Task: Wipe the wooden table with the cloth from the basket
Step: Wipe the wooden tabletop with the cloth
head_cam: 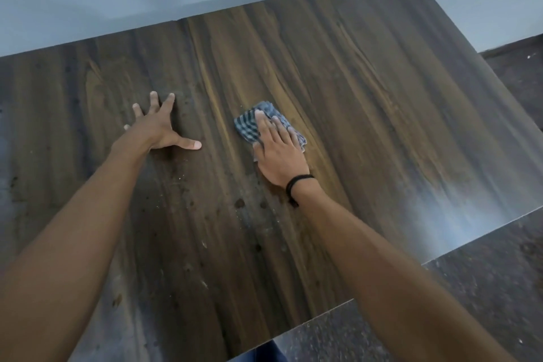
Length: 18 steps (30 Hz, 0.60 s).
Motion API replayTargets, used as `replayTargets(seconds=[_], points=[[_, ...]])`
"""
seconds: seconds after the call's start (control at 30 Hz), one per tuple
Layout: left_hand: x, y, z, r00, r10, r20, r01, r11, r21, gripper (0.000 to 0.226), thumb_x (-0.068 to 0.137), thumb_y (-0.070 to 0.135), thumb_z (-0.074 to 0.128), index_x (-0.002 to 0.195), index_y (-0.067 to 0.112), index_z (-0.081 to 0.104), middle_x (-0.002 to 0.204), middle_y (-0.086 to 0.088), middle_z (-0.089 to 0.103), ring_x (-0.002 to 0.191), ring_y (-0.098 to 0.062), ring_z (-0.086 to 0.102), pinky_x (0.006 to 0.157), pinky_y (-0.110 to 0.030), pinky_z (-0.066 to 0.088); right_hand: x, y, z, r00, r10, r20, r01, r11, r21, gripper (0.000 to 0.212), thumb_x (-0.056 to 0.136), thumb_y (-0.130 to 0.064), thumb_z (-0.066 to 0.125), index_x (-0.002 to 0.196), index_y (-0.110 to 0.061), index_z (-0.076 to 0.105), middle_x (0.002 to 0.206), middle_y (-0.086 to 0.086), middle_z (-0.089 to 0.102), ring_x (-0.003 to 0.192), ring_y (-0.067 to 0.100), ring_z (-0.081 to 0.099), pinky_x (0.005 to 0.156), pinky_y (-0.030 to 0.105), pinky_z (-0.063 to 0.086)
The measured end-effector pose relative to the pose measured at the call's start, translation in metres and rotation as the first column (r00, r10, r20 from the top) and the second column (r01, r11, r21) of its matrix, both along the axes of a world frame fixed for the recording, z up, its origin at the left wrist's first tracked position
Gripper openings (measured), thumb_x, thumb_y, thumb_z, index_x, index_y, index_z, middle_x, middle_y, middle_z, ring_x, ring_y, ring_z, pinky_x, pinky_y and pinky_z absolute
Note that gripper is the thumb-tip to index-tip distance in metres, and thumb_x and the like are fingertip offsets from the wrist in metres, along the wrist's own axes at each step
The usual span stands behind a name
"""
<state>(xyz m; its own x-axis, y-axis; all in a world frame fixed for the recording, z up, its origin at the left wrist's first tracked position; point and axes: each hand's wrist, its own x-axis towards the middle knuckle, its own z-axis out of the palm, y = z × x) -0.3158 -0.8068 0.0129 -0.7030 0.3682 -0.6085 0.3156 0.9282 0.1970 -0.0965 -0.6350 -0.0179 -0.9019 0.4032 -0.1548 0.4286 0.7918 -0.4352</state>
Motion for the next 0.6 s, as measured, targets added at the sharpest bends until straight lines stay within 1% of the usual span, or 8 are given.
replayTargets(seconds=[0.07,0.17,0.3,0.37,0.43,0.53,0.57,0.6], points=[[0.001,0.000,0.003,1.000,0.003,0.002,-0.003,1.000,0.011,0.153,0.038,0.070,0.081,0.156,0.040,-0.011,0.162,0.007,-0.027,0.148,-0.039,-0.021,0.115,-0.070,0.007,0.000,-0.022,0.000,1.000,-0.014,-0.015,0.014,0.999,0.034,0.060,0.107,-0.034,0.028,0.161,-0.023,0.005,0.168,-0.005,0.007,0.154,0.018,-0.001,0.125,0.044,-0.001],[0.008,0.002,0.007,1.000,-0.020,-0.018,0.020,1.000,0.000,0.144,0.051,0.067,0.085,0.156,0.039,-0.011,0.162,0.006,-0.027,0.149,-0.038,-0.019,0.113,-0.071,0.007,0.022,-0.016,-0.006,0.974,0.224,-0.039,-0.218,0.967,0.131,0.055,0.106,-0.038,0.025,0.160,-0.028,0.016,0.167,-0.009,0.011,0.154,0.016,0.007,0.123,0.041,0.004],[0.009,-0.001,0.010,1.000,-0.016,-0.016,0.016,1.000,0.010,0.141,0.057,0.064,0.085,0.157,0.037,-0.011,0.163,0.006,-0.026,0.149,-0.038,-0.019,0.113,-0.071,0.008,0.018,-0.002,-0.002,0.999,-0.032,0.016,0.031,0.996,0.082,0.054,0.108,-0.034,0.025,0.160,-0.031,0.012,0.168,-0.008,0.004,0.154,0.018,0.001,0.125,0.044,0.001],[0.008,0.001,0.011,1.000,-0.013,-0.016,0.014,1.000,0.015,0.141,0.057,0.063,0.085,0.157,0.037,-0.010,0.163,0.006,-0.027,0.149,-0.038,-0.019,0.113,-0.071,0.007,0.030,-0.021,0.001,0.994,0.108,-0.003,-0.107,0.989,0.102,0.054,0.108,-0.035,0.026,0.160,-0.034,0.011,0.167,-0.009,0.003,0.154,0.018,-0.002,0.123,0.043,-0.004],[0.008,0.001,0.011,1.000,-0.013,-0.019,0.013,1.000,0.011,0.140,0.058,0.063,0.085,0.157,0.037,-0.010,0.163,0.005,-0.027,0.149,-0.038,-0.020,0.113,-0.071,0.007,0.041,-0.011,0.002,0.969,0.246,0.003,-0.245,0.963,0.108,0.052,0.108,-0.037,0.024,0.159,-0.037,0.013,0.167,-0.011,0.005,0.154,0.016,0.000,0.125,0.043,-0.001],[0.007,-0.002,0.011,1.000,-0.007,-0.011,0.007,1.000,0.020,0.140,0.058,0.061,0.086,0.157,0.036,-0.010,0.162,0.006,-0.027,0.149,-0.038,-0.021,0.112,-0.072,0.006,0.039,-0.004,0.008,0.999,0.002,0.050,-0.006,0.997,0.075,0.052,0.108,-0.036,0.024,0.158,-0.040,0.012,0.168,-0.009,0.002,0.154,0.019,-0.003,0.122,0.043,-0.004],[0.007,-0.001,0.010,1.000,-0.006,-0.008,0.006,1.000,0.025,0.140,0.058,0.061,0.086,0.157,0.036,-0.010,0.162,0.006,-0.027,0.148,-0.038,-0.021,0.112,-0.072,0.006,0.043,-0.015,0.006,0.999,-0.010,0.041,0.007,0.996,0.090,0.052,0.108,-0.035,0.025,0.158,-0.041,0.012,0.168,-0.007,0.001,0.154,0.020,-0.004,0.122,0.043,-0.006],[0.007,0.000,0.010,1.000,-0.005,-0.008,0.006,1.000,0.025,0.140,0.058,0.061,0.086,0.157,0.036,-0.010,0.162,0.006,-0.027,0.148,-0.038,-0.021,0.112,-0.072,0.006,0.050,-0.027,0.006,0.997,0.073,0.027,-0.076,0.991,0.107,0.052,0.108,-0.036,0.026,0.158,-0.043,0.012,0.168,-0.007,0.001,0.154,0.021,-0.005,0.121,0.043,-0.006]])
